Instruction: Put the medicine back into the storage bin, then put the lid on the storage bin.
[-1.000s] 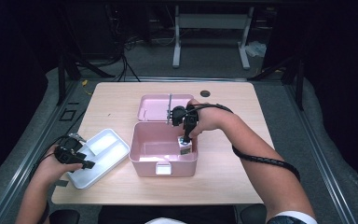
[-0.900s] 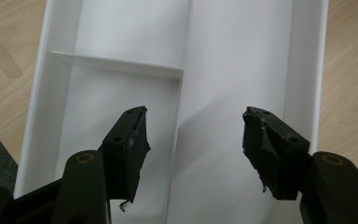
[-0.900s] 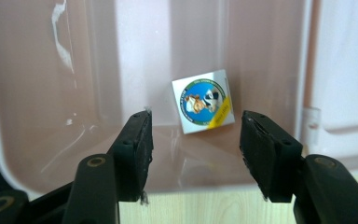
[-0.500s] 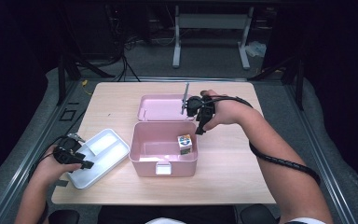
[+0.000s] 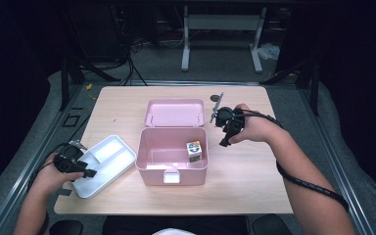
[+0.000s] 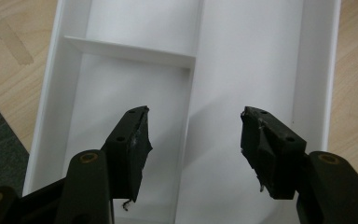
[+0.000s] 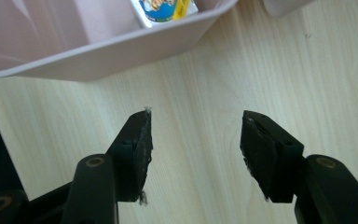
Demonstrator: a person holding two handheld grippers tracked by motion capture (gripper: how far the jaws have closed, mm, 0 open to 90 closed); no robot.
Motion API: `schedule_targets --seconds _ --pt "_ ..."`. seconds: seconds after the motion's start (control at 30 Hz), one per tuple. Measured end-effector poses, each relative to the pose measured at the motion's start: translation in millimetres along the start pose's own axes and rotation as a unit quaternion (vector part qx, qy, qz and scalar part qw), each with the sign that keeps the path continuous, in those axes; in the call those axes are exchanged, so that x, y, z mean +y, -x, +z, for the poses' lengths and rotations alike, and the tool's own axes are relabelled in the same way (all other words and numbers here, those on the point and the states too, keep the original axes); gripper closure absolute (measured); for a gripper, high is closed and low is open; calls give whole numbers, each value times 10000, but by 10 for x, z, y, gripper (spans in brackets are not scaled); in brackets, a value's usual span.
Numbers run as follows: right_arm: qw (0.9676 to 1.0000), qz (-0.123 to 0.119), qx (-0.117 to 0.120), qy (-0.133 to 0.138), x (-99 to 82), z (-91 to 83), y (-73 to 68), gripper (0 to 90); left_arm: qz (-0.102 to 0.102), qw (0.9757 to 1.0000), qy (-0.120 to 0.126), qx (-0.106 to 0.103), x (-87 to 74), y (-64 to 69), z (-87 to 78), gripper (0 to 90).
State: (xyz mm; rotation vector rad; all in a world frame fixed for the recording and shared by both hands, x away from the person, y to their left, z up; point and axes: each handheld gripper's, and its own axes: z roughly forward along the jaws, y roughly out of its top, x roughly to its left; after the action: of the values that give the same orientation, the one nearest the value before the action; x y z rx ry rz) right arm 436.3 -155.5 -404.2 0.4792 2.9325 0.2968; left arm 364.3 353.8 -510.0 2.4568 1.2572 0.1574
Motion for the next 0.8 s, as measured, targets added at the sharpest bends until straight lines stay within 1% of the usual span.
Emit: schedule_targets --seconds 0.07,0.1,0.13,0.17,0.23,0.27,0.3,0.33,0.37,0.5,0.57,0.6,0.63,0.73,0.8 --pt "9997 228 7 27 -71 90 -5 424 -6 10000 6 -10 0 -3 -1 420" --pt "9996 275 -15 24 -103 140 -5 419 -11 10000 13 -10 1 -2 -3 424" --pt "9994 356 19 17 -135 186 -14 419 -11 10000 19 -12 2 -2 -5 425" --pt "9992 408 19 48 -166 224 -26 419 -10 10000 25 -32 3 -3 -8 425" --pt "9981 582 91 189 -228 305 -51 418 -12 10000 35 -35 2 -5 -12 427" --pt "9978 606 134 222 -255 340 -59 418 -26 10000 29 -35 -5 -16 -20 429" --pt "9973 684 143 239 -281 373 -78 418 -40 10000 38 -28 -10 -22 -26 430" --pt "9970 730 74 259 -303 404 -101 417 -61 10000 43 -34 -16 -25 -30 433" --pt "9966 768 67 277 -326 430 -121 417 -54 10000 31 -41 -20 -28 -33 435" --pt "9929 1080 9 506 -407 528 -216 415 -54 10000 55 -47 -25 -33 -50 445" --pt "9915 1176 -142 546 -442 578 -256 409 -44 10000 61 -43 -15 -35 -56 452" --pt "9893 1294 -282 618 -463 604 -283 408 -58 9999 75 -36 -6 -36 -59 458" --pt "9874 1366 -309 735 -488 624 -298 408 -50 9999 84 -51 8 -38 -60 470" --pt "9763 1734 -443 1216 -564 693 -363 406 -60 9999 40 -83 59 -32 -51 483" --pt "9705 1844 -627 1419 -601 733 -397 407 -115 9999 -47 -94 101 -27 -29 489"
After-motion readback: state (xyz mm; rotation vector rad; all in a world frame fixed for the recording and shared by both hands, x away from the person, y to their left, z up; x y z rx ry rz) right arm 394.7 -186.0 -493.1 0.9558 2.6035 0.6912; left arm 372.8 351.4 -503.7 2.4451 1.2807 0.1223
